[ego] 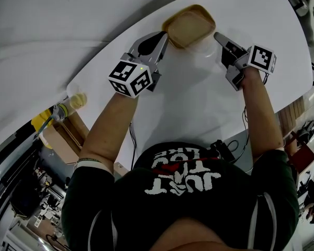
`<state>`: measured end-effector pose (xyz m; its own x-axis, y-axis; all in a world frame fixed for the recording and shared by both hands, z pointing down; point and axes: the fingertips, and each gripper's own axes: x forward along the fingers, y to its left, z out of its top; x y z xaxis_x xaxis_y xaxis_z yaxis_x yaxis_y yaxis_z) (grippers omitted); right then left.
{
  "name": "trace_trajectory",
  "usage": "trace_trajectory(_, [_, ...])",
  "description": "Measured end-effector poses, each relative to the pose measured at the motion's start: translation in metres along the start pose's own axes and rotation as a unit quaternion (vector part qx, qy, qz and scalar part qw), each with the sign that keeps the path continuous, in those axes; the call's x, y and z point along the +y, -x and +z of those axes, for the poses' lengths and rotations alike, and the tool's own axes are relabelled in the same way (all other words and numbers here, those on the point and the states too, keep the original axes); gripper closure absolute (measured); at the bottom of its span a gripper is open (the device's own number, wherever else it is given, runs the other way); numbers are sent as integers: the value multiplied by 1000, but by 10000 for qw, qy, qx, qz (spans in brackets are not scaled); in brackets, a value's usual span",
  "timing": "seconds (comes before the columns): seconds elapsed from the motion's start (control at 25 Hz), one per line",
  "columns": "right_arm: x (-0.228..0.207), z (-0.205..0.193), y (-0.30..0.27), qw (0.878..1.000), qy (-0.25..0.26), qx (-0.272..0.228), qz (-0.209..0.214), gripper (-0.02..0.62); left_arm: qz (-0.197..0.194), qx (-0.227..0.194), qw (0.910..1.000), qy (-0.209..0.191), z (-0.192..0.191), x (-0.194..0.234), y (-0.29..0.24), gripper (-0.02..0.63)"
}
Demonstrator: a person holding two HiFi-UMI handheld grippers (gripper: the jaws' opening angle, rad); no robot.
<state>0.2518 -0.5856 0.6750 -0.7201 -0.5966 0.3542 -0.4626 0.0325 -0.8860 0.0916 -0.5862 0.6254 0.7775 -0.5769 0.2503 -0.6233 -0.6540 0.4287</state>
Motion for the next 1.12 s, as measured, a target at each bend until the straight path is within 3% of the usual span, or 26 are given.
trace_trajectory(0.2, [15, 5, 6, 9997, 9, -140, 224, 565, 18, -42, 10000, -10, 4, -4, 5, 609])
trace_trajectory(0.68, [83, 30, 49, 9940, 799, -685, 300, 566, 48, -509, 9980, -379, 62, -41, 44, 609])
trace_trajectory(1.12, [214, 44, 136, 9680, 1740, -1668, 704, 566, -135, -1280, 9878, -875, 143, -120, 127, 609])
